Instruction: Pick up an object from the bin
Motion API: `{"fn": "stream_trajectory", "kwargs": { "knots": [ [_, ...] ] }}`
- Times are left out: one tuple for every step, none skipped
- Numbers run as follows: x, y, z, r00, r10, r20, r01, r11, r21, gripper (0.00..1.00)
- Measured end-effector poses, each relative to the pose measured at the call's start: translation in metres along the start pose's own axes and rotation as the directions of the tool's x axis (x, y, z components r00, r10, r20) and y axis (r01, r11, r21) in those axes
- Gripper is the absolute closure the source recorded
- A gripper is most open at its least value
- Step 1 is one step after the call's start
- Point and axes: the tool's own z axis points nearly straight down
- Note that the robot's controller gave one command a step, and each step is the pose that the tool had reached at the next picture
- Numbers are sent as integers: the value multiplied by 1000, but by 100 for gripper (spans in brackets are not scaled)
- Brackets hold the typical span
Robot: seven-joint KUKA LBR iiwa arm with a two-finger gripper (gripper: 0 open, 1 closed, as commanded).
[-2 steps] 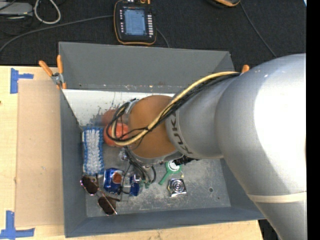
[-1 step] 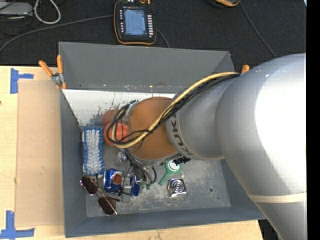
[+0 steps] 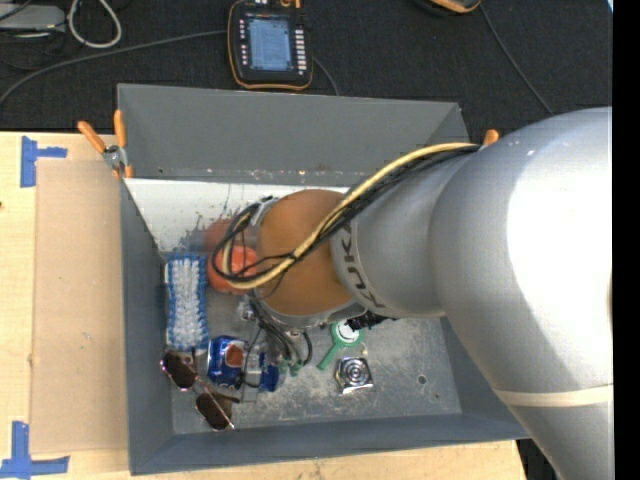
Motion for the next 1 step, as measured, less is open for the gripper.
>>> {"fn": "stream_trajectory", "kwargs": {
  "knots": [
    [2, 0, 0, 999, -34, 7, 34, 999, -1, 0]
  ]
}}
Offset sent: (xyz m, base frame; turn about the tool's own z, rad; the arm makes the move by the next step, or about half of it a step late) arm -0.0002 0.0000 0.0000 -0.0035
